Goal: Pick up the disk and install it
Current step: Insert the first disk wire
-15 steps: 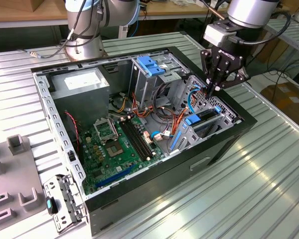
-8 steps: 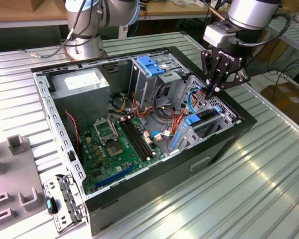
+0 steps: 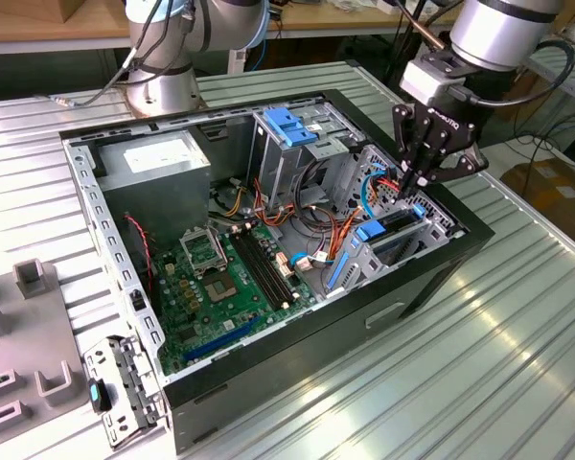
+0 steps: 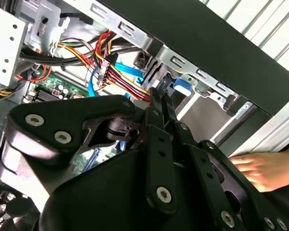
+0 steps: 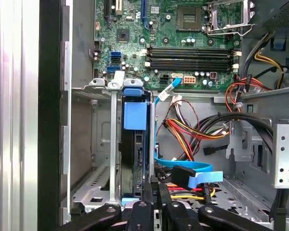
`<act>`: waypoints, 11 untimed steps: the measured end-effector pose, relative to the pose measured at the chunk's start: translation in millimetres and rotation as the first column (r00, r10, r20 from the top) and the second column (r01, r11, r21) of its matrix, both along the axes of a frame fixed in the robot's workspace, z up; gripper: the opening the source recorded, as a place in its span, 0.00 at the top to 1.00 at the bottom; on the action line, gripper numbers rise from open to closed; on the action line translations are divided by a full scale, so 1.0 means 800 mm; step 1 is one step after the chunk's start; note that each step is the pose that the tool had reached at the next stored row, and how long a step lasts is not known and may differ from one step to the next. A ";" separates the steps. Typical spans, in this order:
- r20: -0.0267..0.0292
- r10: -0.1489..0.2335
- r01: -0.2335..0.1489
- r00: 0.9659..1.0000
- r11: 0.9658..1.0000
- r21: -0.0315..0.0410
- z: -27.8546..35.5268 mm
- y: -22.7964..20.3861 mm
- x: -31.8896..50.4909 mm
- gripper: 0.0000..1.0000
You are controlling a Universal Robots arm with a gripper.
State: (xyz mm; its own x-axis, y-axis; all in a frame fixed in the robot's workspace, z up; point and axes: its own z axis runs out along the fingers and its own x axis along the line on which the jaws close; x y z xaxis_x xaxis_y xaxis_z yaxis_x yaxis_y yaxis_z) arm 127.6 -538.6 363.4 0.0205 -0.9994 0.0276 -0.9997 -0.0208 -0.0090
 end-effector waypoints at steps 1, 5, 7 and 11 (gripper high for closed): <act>0.000 0.000 0.000 1.000 1.000 0.002 -0.0001 -0.0007 0.000 0.84; 0.001 0.000 0.000 1.000 1.000 0.013 -0.0015 -0.0079 -0.002 0.84; 0.003 0.000 0.000 1.000 1.000 0.014 -0.0037 -0.0083 -0.003 0.84; 0.004 -0.010 0.010 1.000 1.000 0.014 -0.0083 -0.0103 -0.004 0.84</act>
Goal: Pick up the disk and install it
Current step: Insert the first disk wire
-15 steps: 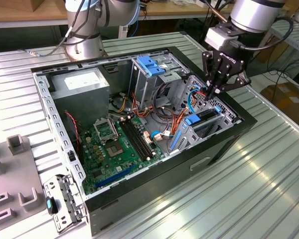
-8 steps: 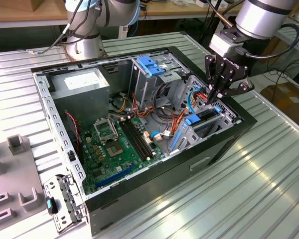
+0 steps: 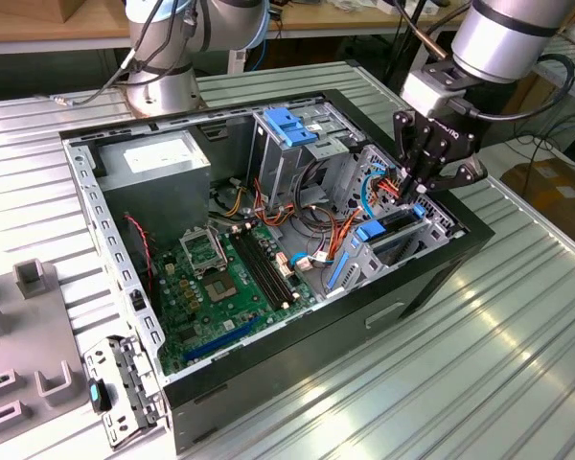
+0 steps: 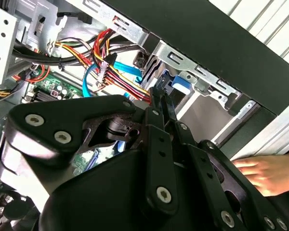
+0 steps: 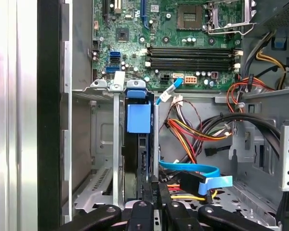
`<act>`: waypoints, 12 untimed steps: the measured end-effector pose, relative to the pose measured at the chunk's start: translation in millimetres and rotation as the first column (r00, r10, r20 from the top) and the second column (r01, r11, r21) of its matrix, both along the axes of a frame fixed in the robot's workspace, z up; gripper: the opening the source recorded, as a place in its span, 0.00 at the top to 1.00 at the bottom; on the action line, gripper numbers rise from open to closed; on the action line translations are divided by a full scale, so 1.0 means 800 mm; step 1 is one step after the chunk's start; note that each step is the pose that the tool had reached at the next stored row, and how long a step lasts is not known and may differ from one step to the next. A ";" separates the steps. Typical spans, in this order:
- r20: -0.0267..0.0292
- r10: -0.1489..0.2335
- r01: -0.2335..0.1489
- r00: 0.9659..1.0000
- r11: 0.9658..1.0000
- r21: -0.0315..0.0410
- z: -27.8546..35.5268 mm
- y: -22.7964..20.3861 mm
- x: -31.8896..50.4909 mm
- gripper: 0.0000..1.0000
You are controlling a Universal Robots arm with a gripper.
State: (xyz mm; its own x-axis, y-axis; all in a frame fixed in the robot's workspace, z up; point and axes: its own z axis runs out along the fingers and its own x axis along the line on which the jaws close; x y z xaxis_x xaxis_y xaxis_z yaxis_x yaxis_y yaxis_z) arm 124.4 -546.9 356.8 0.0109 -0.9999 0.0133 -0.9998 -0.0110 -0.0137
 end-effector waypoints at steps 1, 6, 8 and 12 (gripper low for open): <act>0.001 0.000 0.000 1.000 1.000 0.001 -0.0009 -0.0009 -0.001 0.84; 0.036 0.000 0.000 0.999 1.000 0.007 -0.0035 -0.0030 -0.007 0.84; 0.044 0.000 0.000 0.999 1.000 0.009 -0.0037 -0.0033 -0.009 0.84; 0.049 -0.004 0.004 0.999 1.000 0.009 -0.0037 -0.0043 -0.013 0.84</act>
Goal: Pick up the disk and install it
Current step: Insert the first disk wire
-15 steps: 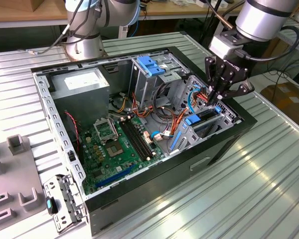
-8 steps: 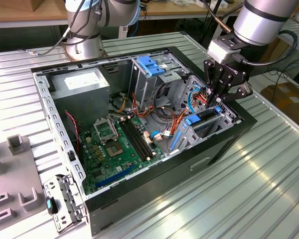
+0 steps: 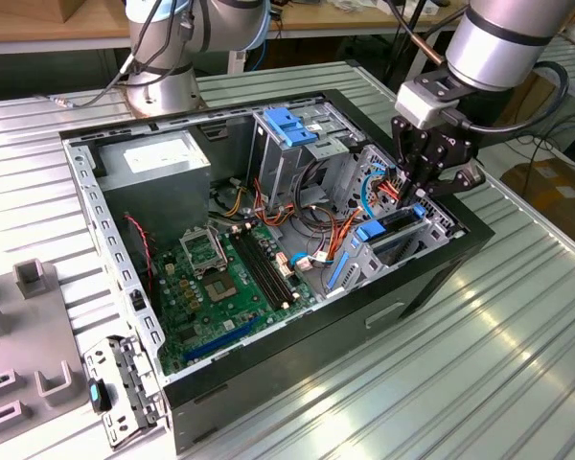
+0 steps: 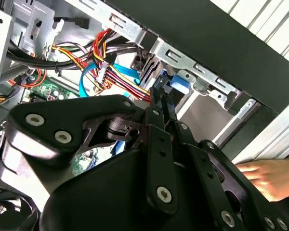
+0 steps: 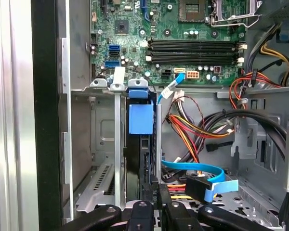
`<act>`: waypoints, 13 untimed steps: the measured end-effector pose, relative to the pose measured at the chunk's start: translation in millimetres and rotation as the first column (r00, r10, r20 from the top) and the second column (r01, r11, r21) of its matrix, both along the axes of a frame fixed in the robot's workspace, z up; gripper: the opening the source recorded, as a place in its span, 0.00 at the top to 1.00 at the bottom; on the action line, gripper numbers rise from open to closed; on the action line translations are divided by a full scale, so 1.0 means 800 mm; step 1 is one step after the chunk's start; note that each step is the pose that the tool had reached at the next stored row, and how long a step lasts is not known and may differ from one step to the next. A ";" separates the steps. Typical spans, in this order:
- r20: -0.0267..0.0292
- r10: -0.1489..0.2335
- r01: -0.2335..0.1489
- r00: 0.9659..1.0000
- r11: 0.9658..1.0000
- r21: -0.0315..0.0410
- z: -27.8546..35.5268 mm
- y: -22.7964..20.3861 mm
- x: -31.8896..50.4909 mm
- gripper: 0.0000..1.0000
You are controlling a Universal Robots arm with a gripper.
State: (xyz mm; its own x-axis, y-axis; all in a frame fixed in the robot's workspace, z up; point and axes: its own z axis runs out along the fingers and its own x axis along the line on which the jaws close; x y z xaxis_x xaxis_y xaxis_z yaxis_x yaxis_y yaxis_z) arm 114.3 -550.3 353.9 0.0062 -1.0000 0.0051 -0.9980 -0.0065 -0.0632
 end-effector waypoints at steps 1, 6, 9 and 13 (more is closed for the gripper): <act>0.000 0.000 0.000 1.000 1.000 0.000 -0.0002 -0.0007 0.000 0.84; -0.005 -0.035 0.035 0.999 0.999 0.000 -0.0005 -0.0040 0.000 0.84; -0.005 -0.035 0.035 0.999 0.999 0.000 -0.0019 -0.0077 0.000 0.84; -0.005 -0.035 0.035 0.999 0.999 0.000 -0.0041 -0.0077 0.000 0.84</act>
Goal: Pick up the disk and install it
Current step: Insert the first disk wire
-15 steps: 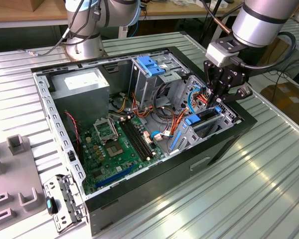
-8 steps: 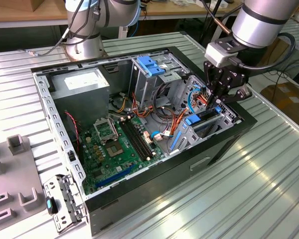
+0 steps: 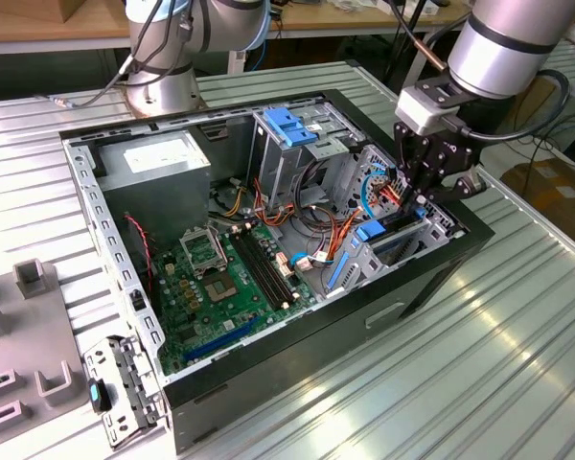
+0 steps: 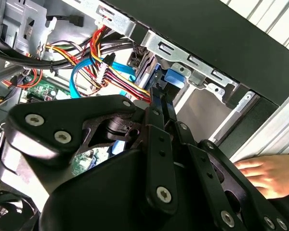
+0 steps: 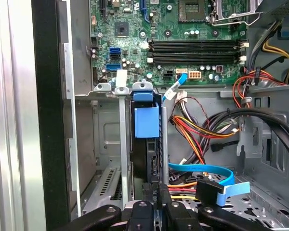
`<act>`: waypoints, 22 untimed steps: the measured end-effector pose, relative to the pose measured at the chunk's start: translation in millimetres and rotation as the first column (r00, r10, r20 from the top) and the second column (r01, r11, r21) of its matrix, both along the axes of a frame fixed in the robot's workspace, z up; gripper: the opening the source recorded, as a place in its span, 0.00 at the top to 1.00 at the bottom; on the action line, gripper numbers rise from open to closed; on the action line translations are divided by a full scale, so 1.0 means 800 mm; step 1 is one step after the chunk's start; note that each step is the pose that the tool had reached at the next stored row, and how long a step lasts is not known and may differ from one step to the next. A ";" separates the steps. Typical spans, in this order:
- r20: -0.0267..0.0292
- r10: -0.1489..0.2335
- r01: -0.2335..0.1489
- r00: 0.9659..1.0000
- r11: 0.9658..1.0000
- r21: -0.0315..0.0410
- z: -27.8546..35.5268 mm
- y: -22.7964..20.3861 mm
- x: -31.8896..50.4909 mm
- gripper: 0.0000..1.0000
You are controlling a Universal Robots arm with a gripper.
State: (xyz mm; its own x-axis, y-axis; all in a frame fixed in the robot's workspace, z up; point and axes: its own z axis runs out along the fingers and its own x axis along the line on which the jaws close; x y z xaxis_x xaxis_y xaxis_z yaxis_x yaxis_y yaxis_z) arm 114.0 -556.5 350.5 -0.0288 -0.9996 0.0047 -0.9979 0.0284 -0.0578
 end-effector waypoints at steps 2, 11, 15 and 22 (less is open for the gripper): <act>0.000 -0.008 0.008 1.000 1.000 0.000 -0.0005 0.0004 0.000 0.84; 0.000 -0.010 0.010 1.000 1.000 0.001 -0.0037 0.0005 0.000 0.84; 0.000 -0.010 0.010 1.000 1.000 0.001 -0.0044 0.0005 0.000 0.84; 0.000 -0.010 0.010 1.000 1.000 0.007 -0.0062 0.0005 0.000 0.84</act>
